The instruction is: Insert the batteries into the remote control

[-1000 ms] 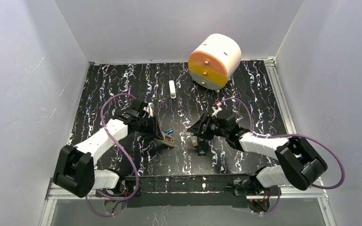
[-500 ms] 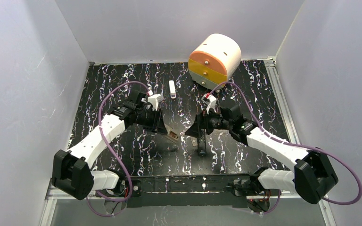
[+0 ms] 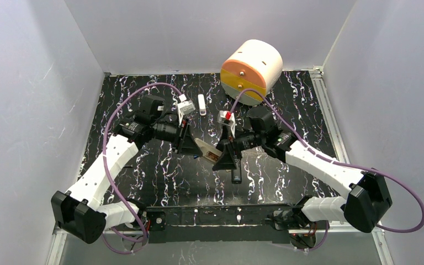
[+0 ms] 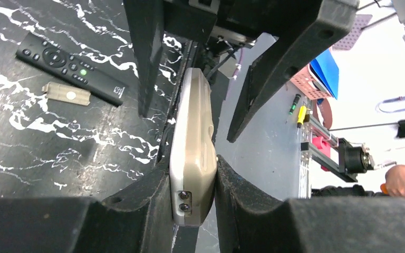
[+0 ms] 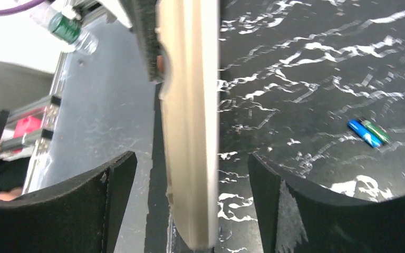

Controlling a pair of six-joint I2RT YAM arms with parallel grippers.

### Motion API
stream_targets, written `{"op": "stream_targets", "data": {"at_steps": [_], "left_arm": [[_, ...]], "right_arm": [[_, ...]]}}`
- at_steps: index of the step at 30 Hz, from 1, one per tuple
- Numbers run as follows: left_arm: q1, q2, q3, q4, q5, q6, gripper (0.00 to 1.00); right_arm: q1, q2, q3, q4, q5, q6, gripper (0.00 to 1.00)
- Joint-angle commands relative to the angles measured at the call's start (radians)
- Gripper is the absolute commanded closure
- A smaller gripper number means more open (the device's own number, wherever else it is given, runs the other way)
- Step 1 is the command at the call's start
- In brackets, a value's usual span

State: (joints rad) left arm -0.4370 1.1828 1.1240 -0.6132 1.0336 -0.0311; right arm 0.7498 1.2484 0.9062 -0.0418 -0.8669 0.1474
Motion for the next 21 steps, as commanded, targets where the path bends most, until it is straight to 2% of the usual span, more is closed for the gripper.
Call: {"op": "stream_targets", "data": {"at_steps": [1, 5, 8, 10, 12, 14, 16, 17, 21], "left_arm": [[-0.002, -0.032, 0.058, -0.074, 0.135, 0.087, 1.00], [-0.002, -0.043, 0.085, -0.111, 0.132, 0.129, 1.00], [-0.003, -0.043, 0.091, -0.135, 0.127, 0.160, 1.00], [-0.002, -0.044, 0.091, -0.141, 0.137, 0.168, 1.00], [-0.002, -0.046, 0.091, -0.138, 0.145, 0.166, 0.99], [-0.002, -0.047, 0.095, -0.115, 0.133, 0.130, 0.85], [-0.002, -0.050, 0.102, -0.073, 0.100, 0.078, 0.50], [-0.002, -0.057, 0.106, -0.045, 0.073, 0.047, 0.41], [-0.001, -0.122, 0.015, 0.265, 0.002, -0.208, 0.34]], "right_arm": [[0.056, 0.013, 0.083, -0.101, -0.120, -0.093, 0.22], [0.060, 0.019, 0.118, -0.117, -0.246, -0.063, 0.50], [0.060, 0.010, 0.104, -0.094, -0.276, -0.019, 0.61], [0.060, -0.001, 0.091, -0.086, -0.278, -0.006, 0.65], [0.060, -0.014, 0.078, -0.029, -0.278, 0.034, 0.76], [0.059, -0.022, 0.062, 0.058, -0.284, 0.105, 0.93], [0.060, -0.030, 0.049, 0.135, -0.273, 0.159, 0.99], [0.060, -0.034, 0.042, 0.173, -0.262, 0.190, 0.99], [0.060, -0.061, 0.002, 0.308, -0.189, 0.283, 0.99]]}}
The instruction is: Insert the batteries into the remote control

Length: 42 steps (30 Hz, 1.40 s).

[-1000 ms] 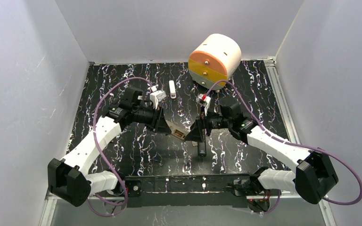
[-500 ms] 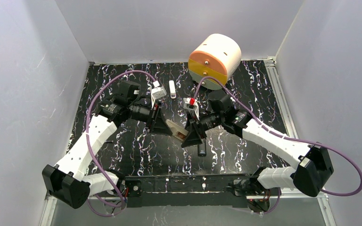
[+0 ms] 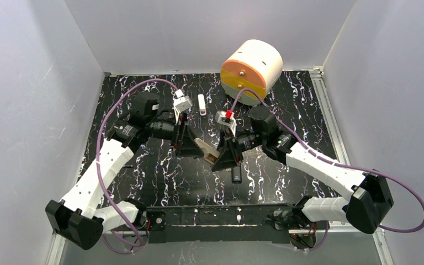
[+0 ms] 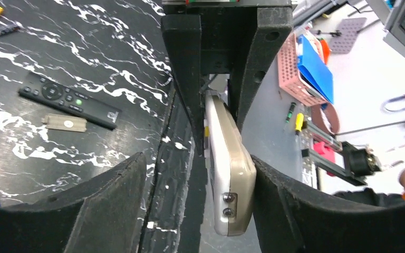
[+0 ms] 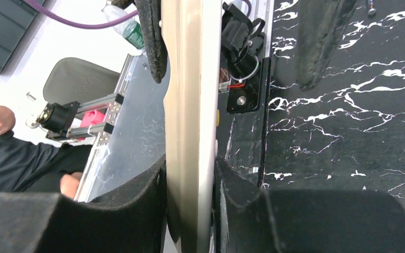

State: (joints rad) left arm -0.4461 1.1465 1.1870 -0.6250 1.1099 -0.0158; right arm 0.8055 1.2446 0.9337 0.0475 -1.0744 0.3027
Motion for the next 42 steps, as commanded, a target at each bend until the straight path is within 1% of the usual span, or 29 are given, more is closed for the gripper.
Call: {"op": "stream_targets", "data": {"at_steps": [1, 2, 4, 6, 8, 11, 14, 18, 19, 20, 22, 23, 26, 27, 28, 29, 31, 32, 34, 35, 37, 38, 42], "left_arm": [[0.009, -0.106, -0.072, 0.353, -0.102, -0.277, 0.32], [0.008, -0.125, -0.113, 0.435, -0.124, -0.340, 0.31], [0.008, -0.155, -0.186, 0.663, -0.155, -0.506, 0.31], [0.007, -0.171, -0.227, 0.786, -0.203, -0.637, 0.32], [0.004, -0.175, -0.251, 0.868, -0.233, -0.726, 0.37], [-0.009, -0.191, -0.265, 0.914, -0.276, -0.762, 0.46], [-0.013, -0.203, -0.275, 0.936, -0.310, -0.776, 0.51], [-0.014, -0.210, -0.301, 0.991, -0.360, -0.819, 0.55], [-0.015, -0.210, -0.312, 1.019, -0.368, -0.835, 0.60], [-0.017, -0.208, -0.328, 1.053, -0.372, -0.851, 0.68], [-0.020, -0.202, -0.343, 1.084, -0.377, -0.870, 0.81], [-0.023, -0.198, -0.347, 1.092, -0.374, -0.868, 0.85], [-0.026, -0.195, -0.359, 1.095, -0.378, -0.863, 0.87], [-0.026, -0.197, -0.363, 1.096, -0.383, -0.859, 0.91], [-0.027, -0.198, -0.365, 1.096, -0.387, -0.852, 0.99], [-0.027, -0.200, -0.367, 1.097, -0.393, -0.845, 1.00], [-0.026, -0.203, -0.369, 1.097, -0.403, -0.826, 1.00], [-0.026, -0.203, -0.370, 1.095, -0.411, -0.814, 1.00], [-0.027, -0.203, -0.370, 1.077, -0.435, -0.777, 1.00], [-0.026, -0.204, -0.365, 1.046, -0.455, -0.749, 1.00], [-0.026, -0.205, -0.348, 0.953, -0.505, -0.672, 1.00], [-0.026, -0.208, -0.338, 0.905, -0.541, -0.625, 1.00], [-0.026, -0.232, -0.315, 0.728, -0.731, -0.481, 1.00]], "right_arm": [[0.004, -0.068, -0.043, 0.265, 0.041, 0.176, 0.99], [0.004, -0.081, -0.071, 0.342, 0.067, 0.233, 0.99], [0.003, -0.103, -0.110, 0.462, 0.109, 0.313, 0.99], [0.002, -0.112, -0.124, 0.523, 0.153, 0.362, 0.99], [0.002, -0.109, -0.130, 0.578, 0.193, 0.411, 0.99], [0.003, -0.093, -0.153, 0.720, 0.248, 0.502, 0.99], [0.002, -0.052, -0.175, 0.852, 0.264, 0.593, 0.99], [0.004, -0.019, -0.189, 0.914, 0.284, 0.642, 0.99], [0.004, -0.016, -0.193, 0.930, 0.293, 0.652, 0.99], [0.003, -0.011, -0.194, 0.939, 0.300, 0.660, 0.99], [0.004, -0.002, -0.194, 0.945, 0.311, 0.673, 0.99], [0.004, 0.003, -0.195, 0.946, 0.317, 0.677, 0.99], [0.004, 0.010, -0.206, 0.972, 0.332, 0.697, 0.99], [0.004, 0.011, -0.208, 0.974, 0.335, 0.700, 0.99], [0.004, 0.011, -0.209, 0.970, 0.338, 0.700, 0.99], [0.004, 0.011, -0.210, 0.963, 0.341, 0.699, 0.94], [0.003, 0.010, -0.209, 0.919, 0.347, 0.685, 0.67], [0.000, 0.008, -0.204, 0.876, 0.348, 0.662, 0.57], [-0.009, -0.003, -0.181, 0.723, 0.372, 0.596, 0.34], [-0.015, -0.013, -0.164, 0.642, 0.389, 0.558, 0.28], [-0.040, -0.035, -0.149, 0.521, 0.429, 0.502, 0.21], [-0.058, -0.048, -0.150, 0.479, 0.448, 0.486, 0.20], [-0.154, -0.145, -0.202, 0.390, 0.552, 0.481, 0.20]]}}
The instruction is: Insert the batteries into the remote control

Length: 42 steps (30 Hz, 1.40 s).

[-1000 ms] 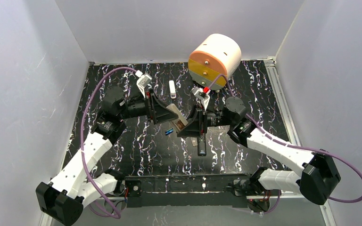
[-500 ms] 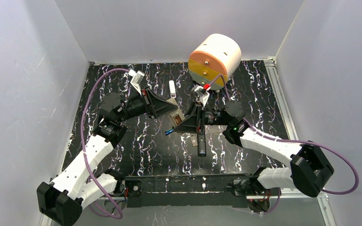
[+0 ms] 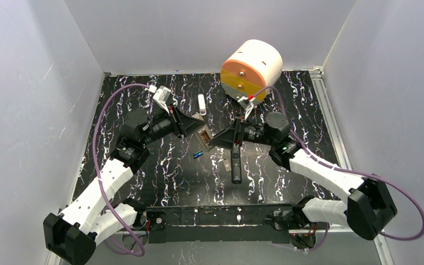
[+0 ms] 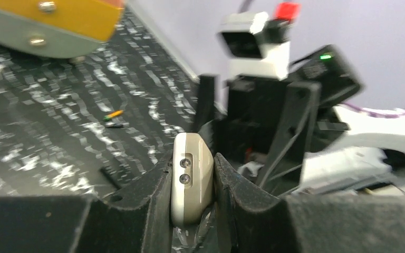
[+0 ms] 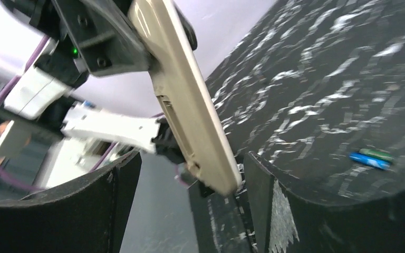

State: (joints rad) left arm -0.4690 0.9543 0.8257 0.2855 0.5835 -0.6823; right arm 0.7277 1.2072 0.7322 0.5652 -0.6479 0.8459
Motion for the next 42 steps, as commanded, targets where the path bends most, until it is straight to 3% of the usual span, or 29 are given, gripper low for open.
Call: {"op": "stream_targets", "data": {"at_steps": [1, 5, 9, 17, 19, 26, 33, 42], "left_arm": [[-0.004, -0.043, 0.059, -0.235, -0.269, 0.217, 1.00], [-0.003, -0.064, 0.096, -0.422, -0.475, 0.307, 1.00], [-0.003, -0.096, 0.094, -0.484, -0.556, 0.324, 1.00], [-0.003, -0.126, 0.034, -0.479, -0.528, 0.286, 1.00], [-0.003, -0.120, 0.016, -0.459, -0.477, 0.278, 1.00], [-0.003, -0.079, 0.013, -0.456, -0.379, 0.296, 1.00], [-0.003, -0.054, 0.021, -0.462, -0.347, 0.320, 1.00], [-0.003, -0.049, 0.027, -0.471, -0.328, 0.336, 1.00]], "right_arm": [[-0.098, -0.131, -0.014, -0.172, 0.171, -0.069, 0.20], [-0.144, -0.154, 0.042, -0.552, 0.483, -0.135, 0.22], [-0.141, -0.025, 0.176, -0.902, 0.704, -0.180, 0.33], [-0.125, 0.150, 0.270, -1.025, 0.944, -0.170, 0.40], [-0.125, 0.175, 0.274, -0.987, 0.978, -0.259, 0.41], [-0.145, 0.275, 0.294, -0.885, 0.842, -0.740, 0.39], [-0.186, 0.427, 0.372, -0.903, 0.695, -0.923, 0.42], [-0.221, 0.578, 0.479, -0.983, 0.670, -1.018, 0.43]]}}
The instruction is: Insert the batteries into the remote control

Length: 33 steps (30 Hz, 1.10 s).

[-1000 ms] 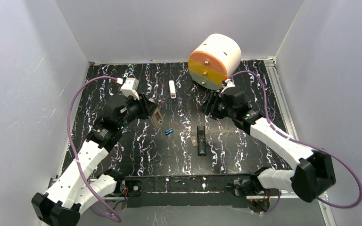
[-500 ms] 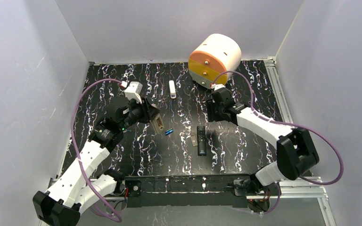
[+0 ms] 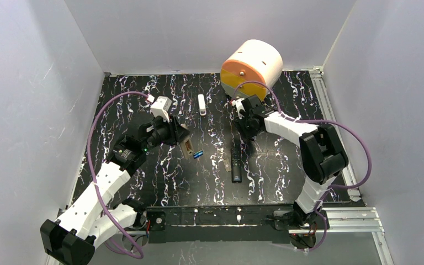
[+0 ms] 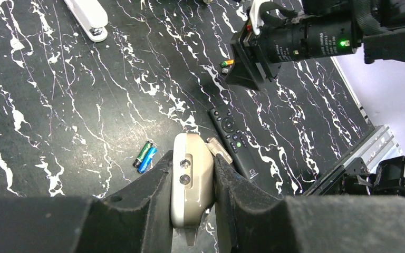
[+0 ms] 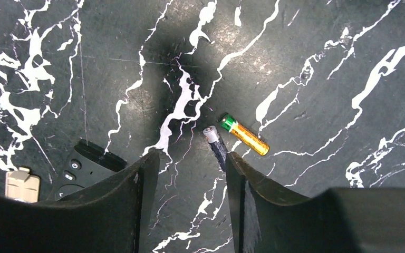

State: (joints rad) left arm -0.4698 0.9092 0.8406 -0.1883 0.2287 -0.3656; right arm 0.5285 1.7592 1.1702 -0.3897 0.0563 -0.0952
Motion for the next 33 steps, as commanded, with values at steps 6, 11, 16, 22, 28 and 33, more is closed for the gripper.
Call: {"op": "stream_targets", "data": {"at_steps": [6, 11, 16, 22, 28, 33], "left_arm": [[-0.003, -0.006, 0.010, 0.002, 0.030, 0.014, 1.00], [-0.003, -0.006, 0.006, 0.008, 0.033, 0.005, 1.00], [-0.003, -0.006, 0.005, 0.005, 0.032, 0.007, 1.00], [-0.003, -0.004, 0.005, 0.008, 0.033, 0.005, 1.00], [-0.003, -0.007, -0.001, 0.010, 0.032, 0.004, 1.00], [-0.003, -0.006, 0.000, 0.007, 0.030, 0.008, 1.00]], "right_arm": [[-0.038, 0.047, 0.027, -0.038, -0.044, -0.094, 0.52], [-0.044, 0.064, 0.012, -0.025, -0.045, -0.101, 0.57], [-0.051, 0.095, 0.042, -0.031, -0.081, -0.109, 0.61], [-0.051, 0.130, 0.064, -0.051, -0.083, -0.110, 0.68], [-0.040, 0.136, 0.049, -0.070, -0.061, -0.107, 0.72], [-0.021, 0.153, 0.053, -0.091, 0.029, -0.110, 0.72]]}}
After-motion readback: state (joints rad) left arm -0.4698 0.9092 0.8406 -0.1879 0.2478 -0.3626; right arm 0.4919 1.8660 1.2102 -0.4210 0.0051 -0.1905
